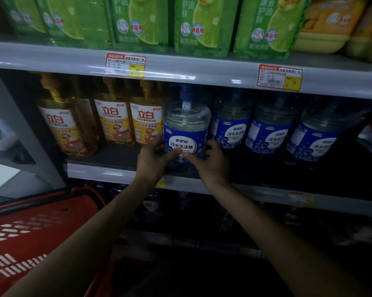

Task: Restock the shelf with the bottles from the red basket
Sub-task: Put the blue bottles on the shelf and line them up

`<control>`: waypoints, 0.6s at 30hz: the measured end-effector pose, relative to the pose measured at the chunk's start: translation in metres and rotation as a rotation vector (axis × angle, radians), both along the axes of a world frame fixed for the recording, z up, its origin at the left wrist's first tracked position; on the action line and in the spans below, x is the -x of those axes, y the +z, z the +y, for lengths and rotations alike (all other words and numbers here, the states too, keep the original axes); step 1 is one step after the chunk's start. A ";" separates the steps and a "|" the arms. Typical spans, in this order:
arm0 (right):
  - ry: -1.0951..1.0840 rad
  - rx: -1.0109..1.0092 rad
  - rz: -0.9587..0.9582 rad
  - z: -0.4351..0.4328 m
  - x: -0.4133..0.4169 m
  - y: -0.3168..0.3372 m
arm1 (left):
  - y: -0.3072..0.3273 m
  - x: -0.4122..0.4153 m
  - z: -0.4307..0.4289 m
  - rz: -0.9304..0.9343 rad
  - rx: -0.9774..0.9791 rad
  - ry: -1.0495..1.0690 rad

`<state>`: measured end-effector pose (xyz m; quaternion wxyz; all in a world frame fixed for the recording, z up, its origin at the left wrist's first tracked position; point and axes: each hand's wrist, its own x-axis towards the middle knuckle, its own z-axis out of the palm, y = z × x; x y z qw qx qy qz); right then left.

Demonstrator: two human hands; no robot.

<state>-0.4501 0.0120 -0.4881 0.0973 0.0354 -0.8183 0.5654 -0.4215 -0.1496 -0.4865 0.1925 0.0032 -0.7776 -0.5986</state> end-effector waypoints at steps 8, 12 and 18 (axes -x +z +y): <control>0.115 -0.083 -0.075 0.011 -0.002 0.011 | -0.002 -0.006 0.004 -0.033 0.033 0.049; 0.221 -0.158 -0.106 0.023 -0.009 0.019 | -0.003 -0.017 0.003 -0.073 0.043 0.062; 0.229 -0.380 -0.068 0.038 -0.030 0.032 | 0.006 -0.045 0.014 -0.099 0.122 0.041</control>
